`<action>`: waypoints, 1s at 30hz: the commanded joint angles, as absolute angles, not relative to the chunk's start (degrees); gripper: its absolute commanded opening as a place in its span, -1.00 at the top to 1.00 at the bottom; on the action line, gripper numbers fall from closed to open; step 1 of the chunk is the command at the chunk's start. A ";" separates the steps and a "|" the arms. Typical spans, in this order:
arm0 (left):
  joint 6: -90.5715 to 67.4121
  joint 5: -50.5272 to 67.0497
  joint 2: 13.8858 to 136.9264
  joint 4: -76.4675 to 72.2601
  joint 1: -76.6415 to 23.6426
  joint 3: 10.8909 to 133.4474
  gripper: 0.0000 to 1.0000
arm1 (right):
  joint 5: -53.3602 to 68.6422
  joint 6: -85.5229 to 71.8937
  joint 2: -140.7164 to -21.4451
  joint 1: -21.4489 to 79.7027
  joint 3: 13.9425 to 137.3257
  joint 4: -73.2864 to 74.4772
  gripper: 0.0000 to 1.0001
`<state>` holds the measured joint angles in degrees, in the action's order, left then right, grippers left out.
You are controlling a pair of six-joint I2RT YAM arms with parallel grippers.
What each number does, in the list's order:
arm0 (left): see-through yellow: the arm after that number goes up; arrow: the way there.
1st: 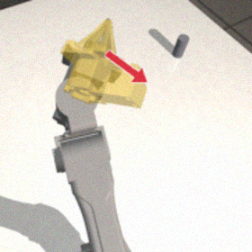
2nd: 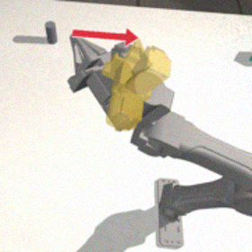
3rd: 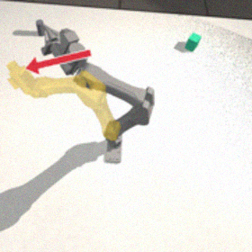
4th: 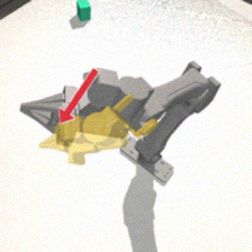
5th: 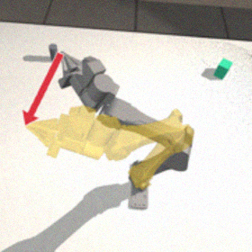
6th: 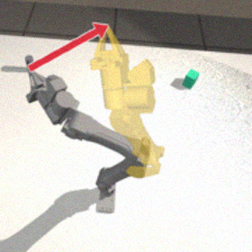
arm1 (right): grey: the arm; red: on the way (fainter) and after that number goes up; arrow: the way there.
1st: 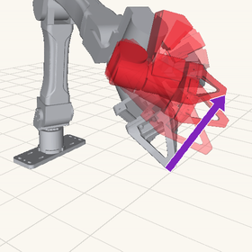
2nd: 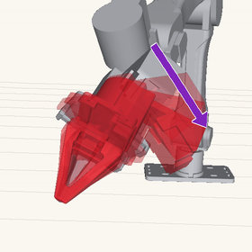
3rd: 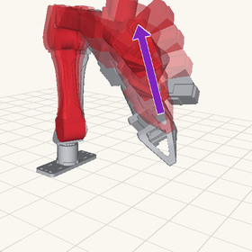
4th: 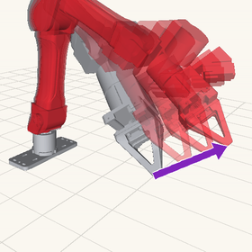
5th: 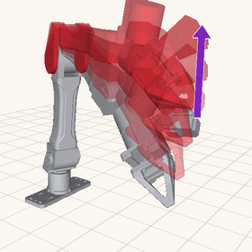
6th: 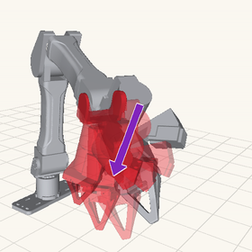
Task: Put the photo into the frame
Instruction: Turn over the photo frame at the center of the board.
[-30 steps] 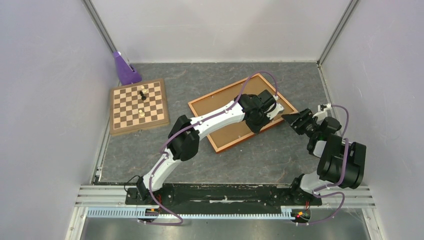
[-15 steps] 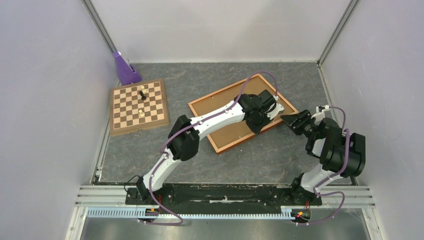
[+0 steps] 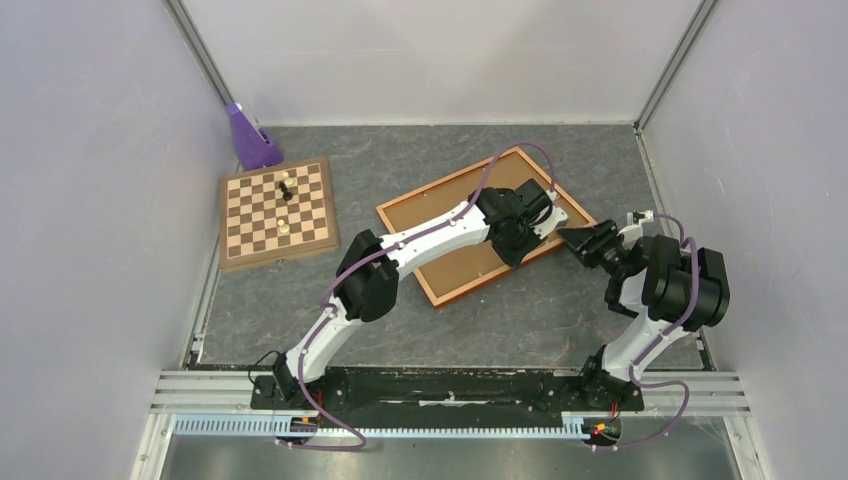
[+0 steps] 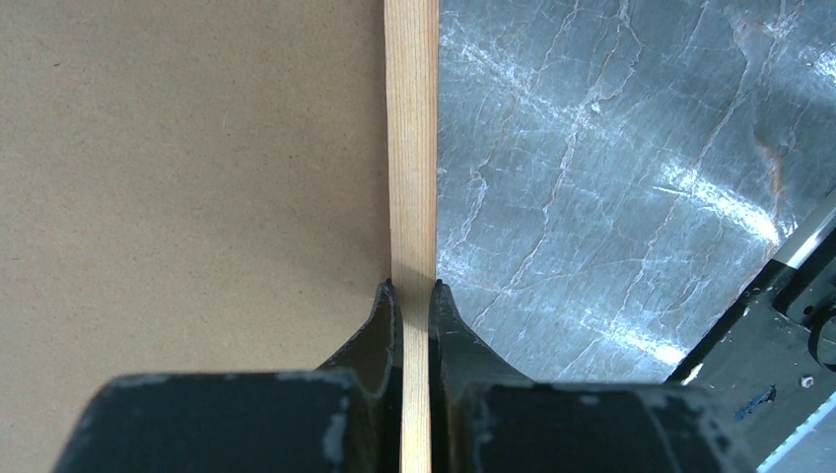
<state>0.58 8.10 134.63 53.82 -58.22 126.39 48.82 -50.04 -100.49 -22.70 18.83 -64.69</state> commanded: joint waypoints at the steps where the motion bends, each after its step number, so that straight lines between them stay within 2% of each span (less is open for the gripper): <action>1: -3.78 11.77 131.92 52.04 -58.50 128.08 0.95 | 49.03 -52.89 -102.64 -22.02 20.06 -74.30 0.00; 12: -3.87 11.70 131.82 51.79 -58.79 127.55 0.96 | 49.74 -57.50 -107.54 -21.71 21.01 -82.58 0.25; 17: -3.69 11.28 131.77 51.53 -58.90 126.55 0.94 | 50.10 -60.61 -106.75 -21.93 21.12 -85.92 0.58; 21: -3.30 9.47 130.75 50.50 -58.97 124.52 0.71 | 49.00 -60.72 -102.94 -22.56 20.71 -84.89 1.00; 27: -3.60 6.74 129.61 50.12 -58.98 123.37 0.17 | 45.89 -57.57 -95.92 -22.68 20.57 -77.87 1.00; 30: -3.43 3.55 127.67 48.52 -59.01 121.56 0.07 | 44.43 -56.05 -92.86 -22.68 20.54 -73.71 1.00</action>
<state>-2.50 7.09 133.32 51.03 -58.63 123.39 48.01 -59.86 -98.26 -22.35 19.38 -73.06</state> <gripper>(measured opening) 0.439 0.327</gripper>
